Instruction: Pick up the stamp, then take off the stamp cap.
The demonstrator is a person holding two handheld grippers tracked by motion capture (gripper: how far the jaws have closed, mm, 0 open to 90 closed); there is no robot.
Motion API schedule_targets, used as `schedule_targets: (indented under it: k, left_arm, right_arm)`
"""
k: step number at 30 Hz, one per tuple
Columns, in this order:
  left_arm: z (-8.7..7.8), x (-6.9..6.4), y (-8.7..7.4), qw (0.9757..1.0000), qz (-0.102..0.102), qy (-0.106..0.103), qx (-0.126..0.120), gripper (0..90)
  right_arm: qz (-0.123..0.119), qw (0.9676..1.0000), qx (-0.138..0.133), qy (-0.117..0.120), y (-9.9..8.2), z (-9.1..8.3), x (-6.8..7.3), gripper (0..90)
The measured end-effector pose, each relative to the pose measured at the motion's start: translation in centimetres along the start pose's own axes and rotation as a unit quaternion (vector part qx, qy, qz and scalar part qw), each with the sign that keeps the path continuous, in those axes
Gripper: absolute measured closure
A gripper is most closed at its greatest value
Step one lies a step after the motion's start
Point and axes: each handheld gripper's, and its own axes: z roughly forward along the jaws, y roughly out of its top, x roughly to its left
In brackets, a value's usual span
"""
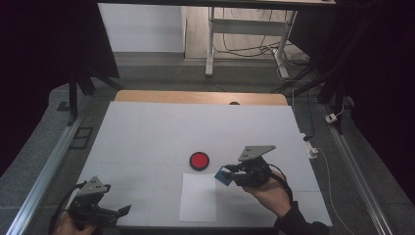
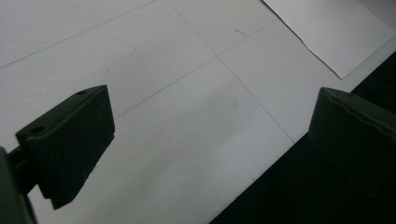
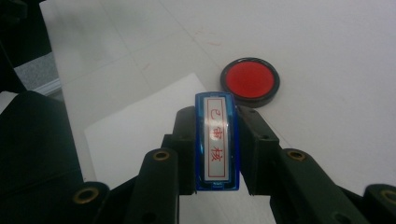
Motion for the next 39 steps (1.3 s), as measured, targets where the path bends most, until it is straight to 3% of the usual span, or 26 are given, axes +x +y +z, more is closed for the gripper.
schedule_targets:
  k: [19, 33, 39]
  left_arm:
    - [0.1, 0.0, 0.0, 1.0000, 0.001, 0.000, 0.002, 0.7]
    - [-0.1, -0.2, 0.0, 1.0000, 0.008, 0.003, -0.001, 0.7]
    - [-0.2, -0.5, 0.3, 0.9996, 0.027, 0.000, -0.012, 0.0]
  right_arm:
    - [-0.040, 0.9985, -0.009, 0.035, 1.0, 0.9, 3.1, 70.5]
    - [-0.042, 0.9985, -0.011, 0.033, 0.8, 0.8, 3.0, 70.5]
    - [-0.041, 0.9984, -0.016, 0.034, 0.9, 0.5, 3.0, 70.5]
